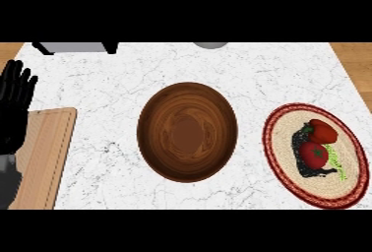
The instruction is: Pick the tomato from the placemat and place it in the bowl
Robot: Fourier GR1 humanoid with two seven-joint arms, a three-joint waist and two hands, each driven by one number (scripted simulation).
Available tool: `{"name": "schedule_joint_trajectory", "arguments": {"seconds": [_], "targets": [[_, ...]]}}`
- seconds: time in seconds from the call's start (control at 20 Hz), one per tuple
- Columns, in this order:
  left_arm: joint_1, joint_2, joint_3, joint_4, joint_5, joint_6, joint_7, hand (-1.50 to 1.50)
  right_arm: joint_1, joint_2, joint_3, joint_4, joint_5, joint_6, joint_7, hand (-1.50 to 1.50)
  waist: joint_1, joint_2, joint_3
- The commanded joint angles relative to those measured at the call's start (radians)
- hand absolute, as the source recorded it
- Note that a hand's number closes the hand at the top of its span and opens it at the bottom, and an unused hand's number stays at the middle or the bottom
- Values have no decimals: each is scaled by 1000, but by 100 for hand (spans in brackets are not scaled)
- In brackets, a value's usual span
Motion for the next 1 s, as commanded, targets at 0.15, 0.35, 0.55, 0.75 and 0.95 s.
{"name": "schedule_joint_trajectory", "arguments": {"seconds": [0.15,0.35,0.55,0.75,0.95], "targets": [[22,-18,-13,-9,-20,-8,-9,0,71,-187,-36,10,194,87,-116,-150,14,2,0],[-28,-7,15,-6,-8,-11,25,0,124,-207,-30,31,322,22,-201,-150,9,2,1],[-36,8,35,-23,5,-47,54,0,35,-192,62,110,362,-5,-175,-150,35,6,0],[-38,-48,-1,-3,-39,-34,38,0,-23,-153,125,188,423,-35,-198,-150,37,8,0],[-28,-79,-11,-6,-79,-20,2,0,-105,-95,239,197,493,-41,-119,-150,44,8,0]]}}
